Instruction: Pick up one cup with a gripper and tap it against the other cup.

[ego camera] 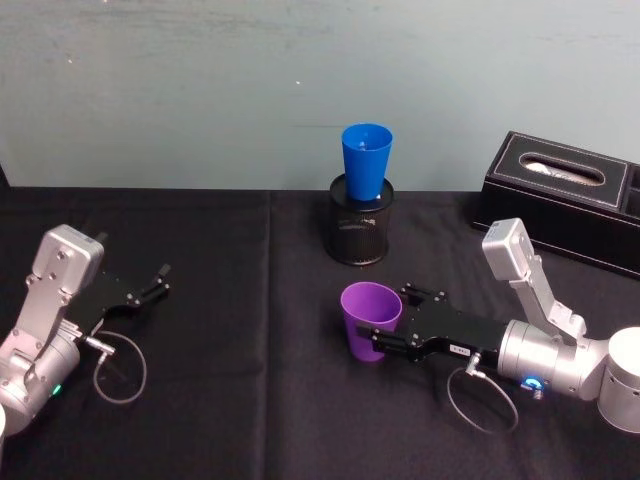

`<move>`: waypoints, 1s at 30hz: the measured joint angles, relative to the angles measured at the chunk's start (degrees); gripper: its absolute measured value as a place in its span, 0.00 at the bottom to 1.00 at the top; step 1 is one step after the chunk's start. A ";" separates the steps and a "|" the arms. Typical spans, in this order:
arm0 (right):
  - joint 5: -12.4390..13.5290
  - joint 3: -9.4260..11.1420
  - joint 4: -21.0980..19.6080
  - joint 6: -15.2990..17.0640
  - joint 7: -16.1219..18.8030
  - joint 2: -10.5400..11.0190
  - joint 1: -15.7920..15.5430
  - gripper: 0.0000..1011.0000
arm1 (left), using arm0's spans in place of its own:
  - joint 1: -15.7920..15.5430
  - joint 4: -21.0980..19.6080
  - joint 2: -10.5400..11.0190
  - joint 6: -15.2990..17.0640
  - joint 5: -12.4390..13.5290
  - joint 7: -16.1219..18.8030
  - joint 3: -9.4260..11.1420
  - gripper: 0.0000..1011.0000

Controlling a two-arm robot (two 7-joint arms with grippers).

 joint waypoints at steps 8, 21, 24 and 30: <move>-0.03 -0.01 0.00 0.02 0.00 0.00 0.00 0.91 | 0.00 0.00 0.00 0.00 0.00 0.00 0.00 1.00; 4.39 3.54 -3.37 -3.65 0.65 0.11 -2.60 0.99 | 0.00 0.00 0.00 0.00 0.00 0.00 0.00 1.00; 5.49 5.18 -4.98 -4.67 -1.02 -0.09 -3.92 0.99 | 0.00 0.00 0.00 0.00 0.00 0.00 0.00 1.00; 0.80 8.48 -9.52 -3.75 -15.99 -1.04 -7.23 0.99 | 0.00 0.00 0.00 0.00 0.00 0.00 0.00 1.00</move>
